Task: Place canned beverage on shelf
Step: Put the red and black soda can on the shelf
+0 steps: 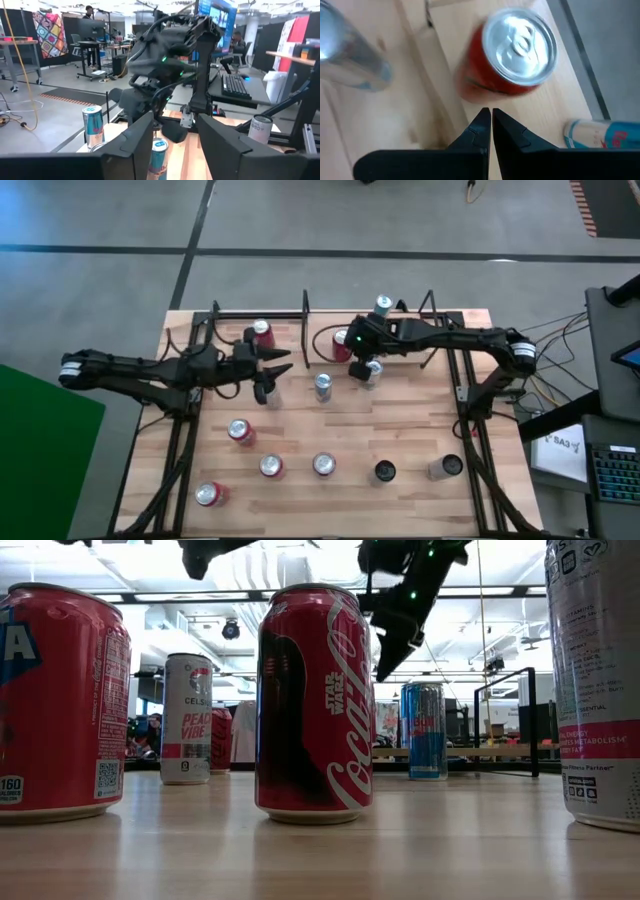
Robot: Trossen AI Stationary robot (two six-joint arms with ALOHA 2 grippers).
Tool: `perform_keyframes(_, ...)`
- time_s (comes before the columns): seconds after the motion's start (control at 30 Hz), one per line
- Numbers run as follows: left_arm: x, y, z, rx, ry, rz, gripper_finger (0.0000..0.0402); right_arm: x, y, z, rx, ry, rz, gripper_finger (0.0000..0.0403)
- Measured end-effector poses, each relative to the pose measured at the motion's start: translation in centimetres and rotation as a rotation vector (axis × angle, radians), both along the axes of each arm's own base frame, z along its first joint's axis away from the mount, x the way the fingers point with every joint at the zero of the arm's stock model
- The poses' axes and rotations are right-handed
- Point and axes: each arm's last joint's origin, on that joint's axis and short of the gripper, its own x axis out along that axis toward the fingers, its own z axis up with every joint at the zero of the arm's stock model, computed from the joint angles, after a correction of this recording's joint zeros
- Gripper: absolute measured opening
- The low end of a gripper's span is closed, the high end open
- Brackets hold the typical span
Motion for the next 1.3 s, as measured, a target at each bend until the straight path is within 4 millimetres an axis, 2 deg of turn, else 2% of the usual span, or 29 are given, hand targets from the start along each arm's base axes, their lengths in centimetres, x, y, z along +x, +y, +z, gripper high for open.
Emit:
perform_keyframes(0.2, -1.2, 0.0, -0.3, -0.001, -0.020, 0.000, 0.0117, 0.0, -1.4, -1.0, 0.051, 0.035, -0.003, 0.0009)
perform_keyframes(0.4, -1.8, 0.1, -0.5, 0.000, -0.032, 0.003, 0.0109, 0.1, -1.6, -1.1, 0.047, 0.029, -0.001, 0.0009)
perform_keyframes(0.8, -1.6, 0.0, -0.6, 0.023, -0.028, 0.005, 0.0109, 0.7, -1.8, -0.9, 0.020, -0.018, 0.017, 0.0009)
perform_keyframes(1.3, -1.5, 0.0, -0.7, 0.023, -0.023, 0.005, 0.0109, 2.0, -2.4, -1.9, -0.017, -0.041, 0.056, 0.0009)
